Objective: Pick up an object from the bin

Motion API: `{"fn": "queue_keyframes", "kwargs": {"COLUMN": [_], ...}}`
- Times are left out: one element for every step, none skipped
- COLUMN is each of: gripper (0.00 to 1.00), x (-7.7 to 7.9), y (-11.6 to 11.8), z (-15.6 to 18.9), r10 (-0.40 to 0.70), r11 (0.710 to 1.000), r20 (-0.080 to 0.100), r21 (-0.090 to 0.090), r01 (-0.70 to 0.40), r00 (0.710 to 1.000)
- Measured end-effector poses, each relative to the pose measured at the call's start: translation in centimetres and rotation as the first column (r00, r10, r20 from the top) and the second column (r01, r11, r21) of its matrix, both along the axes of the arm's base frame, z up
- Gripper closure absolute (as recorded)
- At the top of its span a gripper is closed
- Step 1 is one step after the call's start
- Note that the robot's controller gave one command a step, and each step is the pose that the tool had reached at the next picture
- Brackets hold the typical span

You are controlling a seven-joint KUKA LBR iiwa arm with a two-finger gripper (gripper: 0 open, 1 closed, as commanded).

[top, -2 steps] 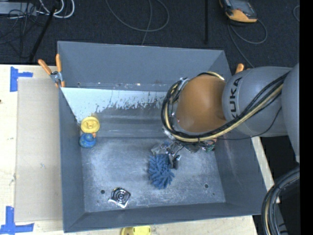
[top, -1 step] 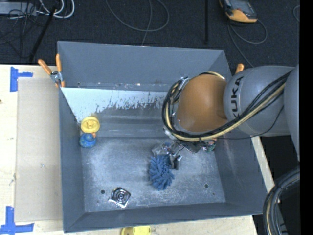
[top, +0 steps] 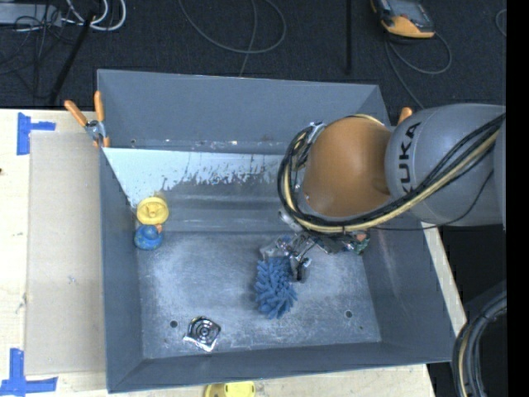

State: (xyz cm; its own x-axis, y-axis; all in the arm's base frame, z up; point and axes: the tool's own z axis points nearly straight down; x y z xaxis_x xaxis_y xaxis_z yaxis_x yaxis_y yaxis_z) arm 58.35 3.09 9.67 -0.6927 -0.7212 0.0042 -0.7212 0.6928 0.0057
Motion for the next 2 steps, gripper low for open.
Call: {"fn": "queue_keyframes", "kwargs": {"gripper": [1.0,1.0], "x": [0.2,0.1], "y": [0.0,0.1], "z": [1.5,2.9], "r10": [0.0,-0.002], "r11": [1.0,1.0], "r20": [0.008,0.003], "r21": [0.0,0.0], "r01": [0.0,0.002], "r00": [1.0,1.0]}}
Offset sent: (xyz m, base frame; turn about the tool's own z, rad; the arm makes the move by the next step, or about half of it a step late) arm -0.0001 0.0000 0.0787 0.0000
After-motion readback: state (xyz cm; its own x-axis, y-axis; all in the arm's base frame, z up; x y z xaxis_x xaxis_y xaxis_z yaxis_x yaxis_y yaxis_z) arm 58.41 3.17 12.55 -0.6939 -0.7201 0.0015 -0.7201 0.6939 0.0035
